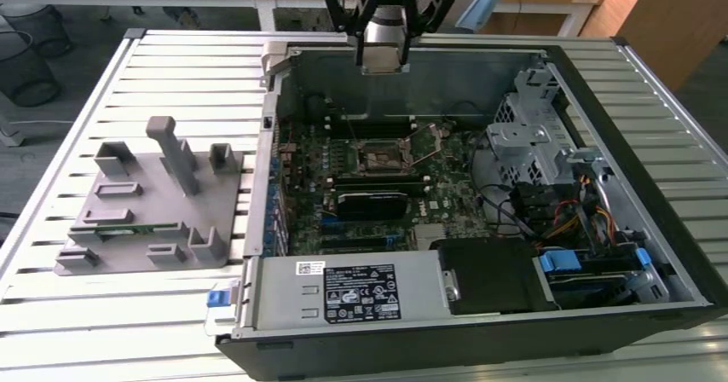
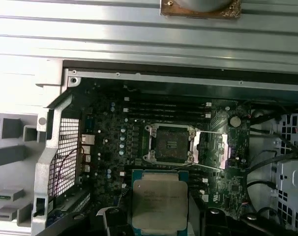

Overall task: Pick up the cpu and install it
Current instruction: 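Pick up the cpu and move it towards the insertion slot, then place the cpu into insertion slot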

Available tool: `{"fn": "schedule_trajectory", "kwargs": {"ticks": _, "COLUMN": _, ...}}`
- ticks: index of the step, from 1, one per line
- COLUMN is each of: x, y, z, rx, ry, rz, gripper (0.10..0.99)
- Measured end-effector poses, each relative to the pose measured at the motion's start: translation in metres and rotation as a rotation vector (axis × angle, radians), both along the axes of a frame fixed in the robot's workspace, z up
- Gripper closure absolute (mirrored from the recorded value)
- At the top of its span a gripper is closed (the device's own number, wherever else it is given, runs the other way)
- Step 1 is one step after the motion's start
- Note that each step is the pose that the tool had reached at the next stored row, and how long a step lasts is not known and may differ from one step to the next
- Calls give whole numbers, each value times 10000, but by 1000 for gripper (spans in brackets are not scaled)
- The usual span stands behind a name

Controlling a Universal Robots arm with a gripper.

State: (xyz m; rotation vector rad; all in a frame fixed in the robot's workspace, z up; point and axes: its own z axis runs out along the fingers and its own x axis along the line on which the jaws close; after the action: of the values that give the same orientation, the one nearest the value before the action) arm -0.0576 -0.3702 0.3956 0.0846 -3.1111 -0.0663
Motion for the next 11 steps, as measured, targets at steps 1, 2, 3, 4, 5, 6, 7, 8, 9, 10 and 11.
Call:
{"fn": "schedule_trajectory", "kwargs": {"ticks": 1, "x": 23, "y": 8, "z": 0, "rx": -1, "ry": 0, "rz": 0, "gripper": 545}}
{"fn": "schedule_trajectory", "kwargs": {"ticks": 2, "x": 48, "y": 16, "z": -1, "rx": 0, "ry": -1, "rz": 1, "gripper": 545}}
{"fn": "schedule_trajectory", "kwargs": {"ticks": 3, "x": 75, "y": 23, "z": -1, "rx": 0, "ry": -2, "rz": 1, "gripper": 545}}
{"fn": "schedule_trajectory", "kwargs": {"ticks": 4, "x": 106, "y": 29, "z": -1, "rx": -1, "ry": -1, "rz": 2, "gripper": 545}}
{"fn": "schedule_trajectory", "kwargs": {"ticks": 5, "x": 138, "y": 36, "z": -2, "rx": 0, "ry": -1, "rz": -1, "gripper": 545}}
{"fn": "schedule_trajectory", "kwargs": {"ticks": 6, "x": 170, "y": 42, "z": -2, "rx": 0, "ry": -2, "rz": 0, "gripper": 545}}
{"fn": "schedule_trajectory", "kwargs": {"ticks": 7, "x": 198, "y": 47, "z": -2, "rx": -1, "ry": -1, "rz": 1, "gripper": 545}}
{"fn": "schedule_trajectory", "kwargs": {"ticks": 8, "x": 219, "y": 48, "z": -3, "rx": -2, "ry": -1, "rz": 2, "gripper": 545}}
{"fn": "schedule_trajectory", "kwargs": {"ticks": 9, "x": 228, "y": 48, "z": -3, "rx": -1, "ry": -1, "rz": 1, "gripper": 545}}
{"fn": "schedule_trajectory", "kwargs": {"ticks": 10, "x": 232, "y": 48, "z": -3, "rx": -1, "ry": -2, "rz": -2, "gripper": 545}}
{"fn": "schedule_trajectory", "kwargs": {"ticks": 11, "x": 236, "y": 48, "z": -3, "rx": 0, "ry": -2, "rz": -3, "gripper": 545}}
